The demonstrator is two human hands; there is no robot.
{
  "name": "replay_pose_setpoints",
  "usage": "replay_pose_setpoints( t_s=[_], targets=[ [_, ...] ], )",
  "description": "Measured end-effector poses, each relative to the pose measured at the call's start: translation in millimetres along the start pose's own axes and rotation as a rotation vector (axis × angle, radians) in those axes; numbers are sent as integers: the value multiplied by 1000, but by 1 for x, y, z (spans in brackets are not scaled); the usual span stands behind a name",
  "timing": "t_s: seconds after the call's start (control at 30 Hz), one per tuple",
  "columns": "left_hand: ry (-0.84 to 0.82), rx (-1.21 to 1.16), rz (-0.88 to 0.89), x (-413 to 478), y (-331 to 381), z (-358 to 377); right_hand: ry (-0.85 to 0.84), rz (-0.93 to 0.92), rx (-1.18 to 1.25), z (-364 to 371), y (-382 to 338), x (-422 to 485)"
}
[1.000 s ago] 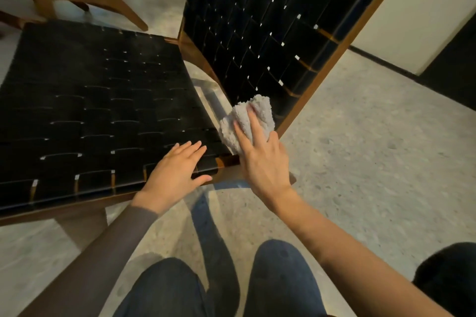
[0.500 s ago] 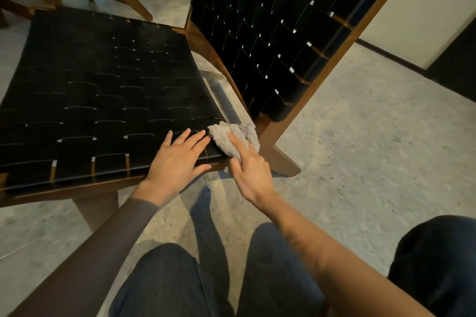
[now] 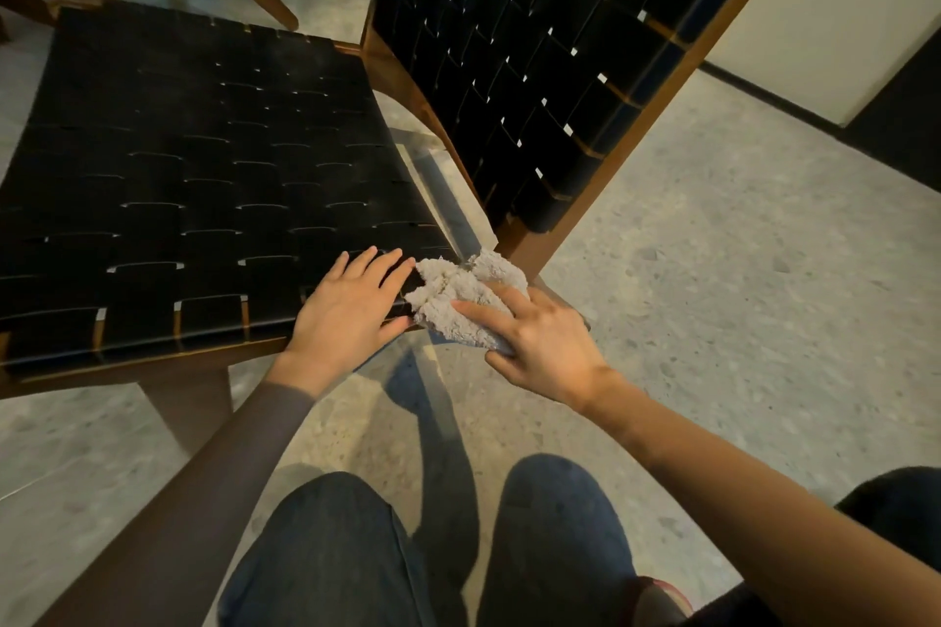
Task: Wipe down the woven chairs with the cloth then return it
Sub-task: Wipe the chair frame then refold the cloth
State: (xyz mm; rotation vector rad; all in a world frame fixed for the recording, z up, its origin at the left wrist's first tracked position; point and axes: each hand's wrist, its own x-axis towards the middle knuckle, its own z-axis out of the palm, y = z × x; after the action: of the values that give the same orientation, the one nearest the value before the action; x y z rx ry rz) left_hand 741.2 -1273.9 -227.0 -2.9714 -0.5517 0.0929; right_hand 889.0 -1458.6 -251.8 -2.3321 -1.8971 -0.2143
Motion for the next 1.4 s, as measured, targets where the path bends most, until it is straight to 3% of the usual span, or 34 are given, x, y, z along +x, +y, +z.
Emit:
replay_pose_setpoints(
  t_s=[0.13,0.27,0.47,0.57,0.77,1.1,1.23,1.4],
  targets=[
    [130,-157,94,-5,4,3,-2,-188,11,-12,22,10],
    [338,-559,-52,-26,24,10,5,-245,138,-4,32,22],
    [319,-620,-128,-38,58,34,86,-275,350,22,34,32],
    [258,-906,-266,-33,74,49,196,-252,417,35,30,28],
    [286,-1238,-377,-10,85,62,292,-151,607,55,28,5],
    [200,-1268,-535,2,116,96,413,354,1308,81,19,-37],
    [69,-1259,-572,12,124,103,458,442,1323,85,21,-44],
    [42,-1280,-634,31,141,110,442,525,1173,89,41,-51]
  ],
)
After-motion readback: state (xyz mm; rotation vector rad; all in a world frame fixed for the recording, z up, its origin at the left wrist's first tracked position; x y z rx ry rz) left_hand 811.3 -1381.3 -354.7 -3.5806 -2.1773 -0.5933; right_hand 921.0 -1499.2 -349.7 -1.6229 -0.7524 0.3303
